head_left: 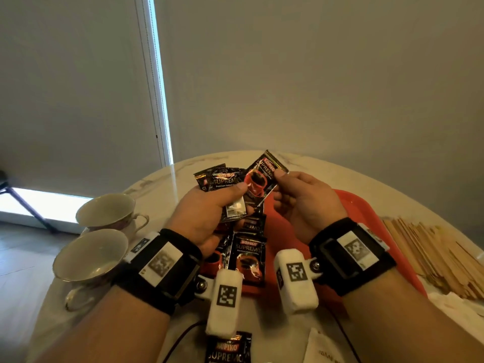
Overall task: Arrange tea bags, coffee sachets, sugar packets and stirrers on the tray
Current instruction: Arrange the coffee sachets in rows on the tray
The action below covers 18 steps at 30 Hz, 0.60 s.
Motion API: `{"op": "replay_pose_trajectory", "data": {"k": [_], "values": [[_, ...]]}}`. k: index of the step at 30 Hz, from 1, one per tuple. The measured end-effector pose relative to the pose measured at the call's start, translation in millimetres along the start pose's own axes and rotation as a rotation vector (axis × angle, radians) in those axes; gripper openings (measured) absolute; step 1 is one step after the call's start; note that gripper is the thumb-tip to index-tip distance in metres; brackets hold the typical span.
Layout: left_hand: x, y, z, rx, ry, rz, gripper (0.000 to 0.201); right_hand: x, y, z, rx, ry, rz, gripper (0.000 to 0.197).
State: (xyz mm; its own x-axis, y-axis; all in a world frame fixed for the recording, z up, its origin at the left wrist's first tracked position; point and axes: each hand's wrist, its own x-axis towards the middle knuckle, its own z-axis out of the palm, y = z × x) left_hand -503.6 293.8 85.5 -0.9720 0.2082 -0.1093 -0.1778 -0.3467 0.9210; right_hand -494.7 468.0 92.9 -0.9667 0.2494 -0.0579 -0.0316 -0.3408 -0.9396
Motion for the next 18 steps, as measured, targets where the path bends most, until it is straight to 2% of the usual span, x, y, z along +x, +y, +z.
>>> {"op": "replay_pose_trajectory", "data": {"k": [3,5,7,10,12,15,18], "values": [[-0.6,-1.6,1.0,0.042,0.016,0.034,0.007,0.6,-0.3,3.2,0.098,0.026,0.054,0.014],[0.1,-3.1,2.2,0.052,0.042,0.046,0.008,0.6,0.6,7.4,0.181,0.031,0.090,0.023],[1.7,-4.2,2.7,0.037,0.099,0.039,0.009,-1.0,2.1,9.7,0.161,-0.004,0.096,0.033],[2.5,-5.3,2.5,0.036,0.162,0.031,0.012,-6.4,6.3,12.2,-0.007,-0.098,0.050,0.019],[1.3,-5.4,3.6,0.040,0.160,0.024,0.012,-6.1,9.8,12.0,-0.078,-0.106,0.018,0.013],[1.6,-4.7,4.2,-0.009,0.155,-0.004,0.013,4.5,7.2,3.4,-0.067,-0.006,0.005,0.008],[3.4,-1.8,2.1,-0.087,0.212,-0.021,0.012,37.6,3.0,-18.7,-0.094,0.212,0.070,0.007]]}}
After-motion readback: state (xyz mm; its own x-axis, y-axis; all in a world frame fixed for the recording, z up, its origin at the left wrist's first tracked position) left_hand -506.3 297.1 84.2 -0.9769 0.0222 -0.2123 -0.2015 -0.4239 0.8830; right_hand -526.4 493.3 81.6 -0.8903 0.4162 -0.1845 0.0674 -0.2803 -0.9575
